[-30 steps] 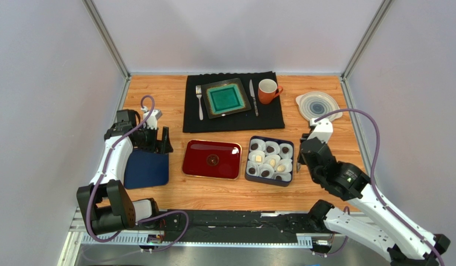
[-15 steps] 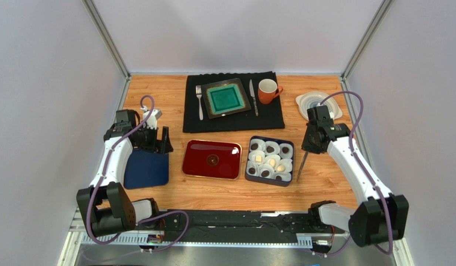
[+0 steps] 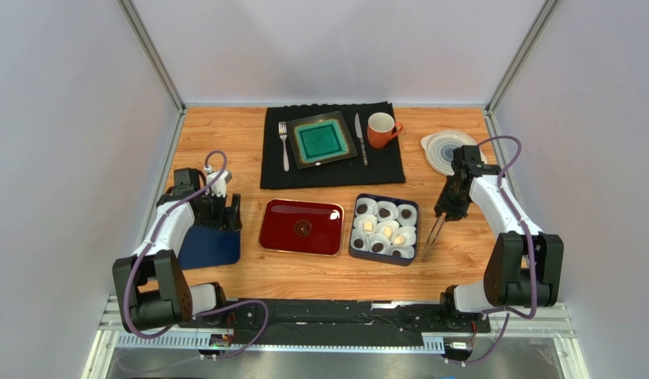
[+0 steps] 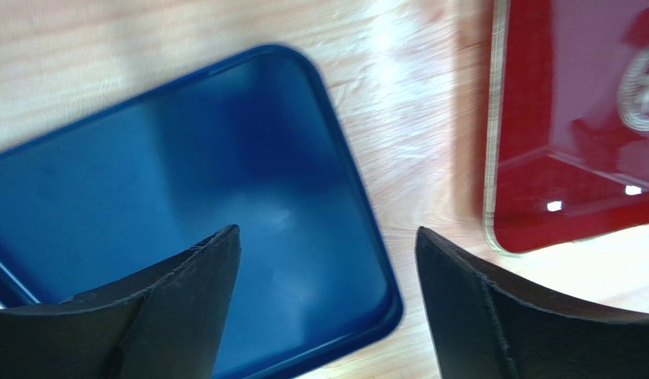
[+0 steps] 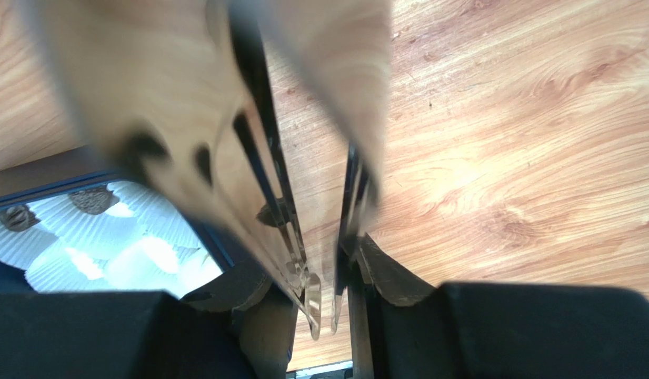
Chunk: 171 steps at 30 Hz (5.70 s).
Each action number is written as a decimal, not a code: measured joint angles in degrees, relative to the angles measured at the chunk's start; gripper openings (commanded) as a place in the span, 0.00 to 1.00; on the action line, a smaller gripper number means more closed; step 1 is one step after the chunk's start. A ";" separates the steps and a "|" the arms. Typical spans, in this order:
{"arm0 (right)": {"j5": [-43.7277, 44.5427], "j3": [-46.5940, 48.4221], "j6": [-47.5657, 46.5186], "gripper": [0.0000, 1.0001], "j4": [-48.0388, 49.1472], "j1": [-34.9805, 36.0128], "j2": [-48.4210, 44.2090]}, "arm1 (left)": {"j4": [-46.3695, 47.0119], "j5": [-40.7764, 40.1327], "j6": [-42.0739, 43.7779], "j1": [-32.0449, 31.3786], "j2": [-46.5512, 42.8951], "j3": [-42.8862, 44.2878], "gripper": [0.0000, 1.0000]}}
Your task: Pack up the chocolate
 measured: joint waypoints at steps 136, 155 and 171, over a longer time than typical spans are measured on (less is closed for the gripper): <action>-27.65 40.28 74.82 0.91 127.97 43.50 33.11 | 101.72 41.66 -120.19 -12.52 -16.57 30.51 0.00; -31.56 41.20 76.26 0.80 128.48 46.10 33.48 | 101.72 41.90 -118.62 -12.52 -16.48 30.21 0.00; -32.98 29.00 72.35 0.78 126.95 42.84 22.99 | 100.37 41.66 -114.05 -12.55 -16.20 28.74 0.00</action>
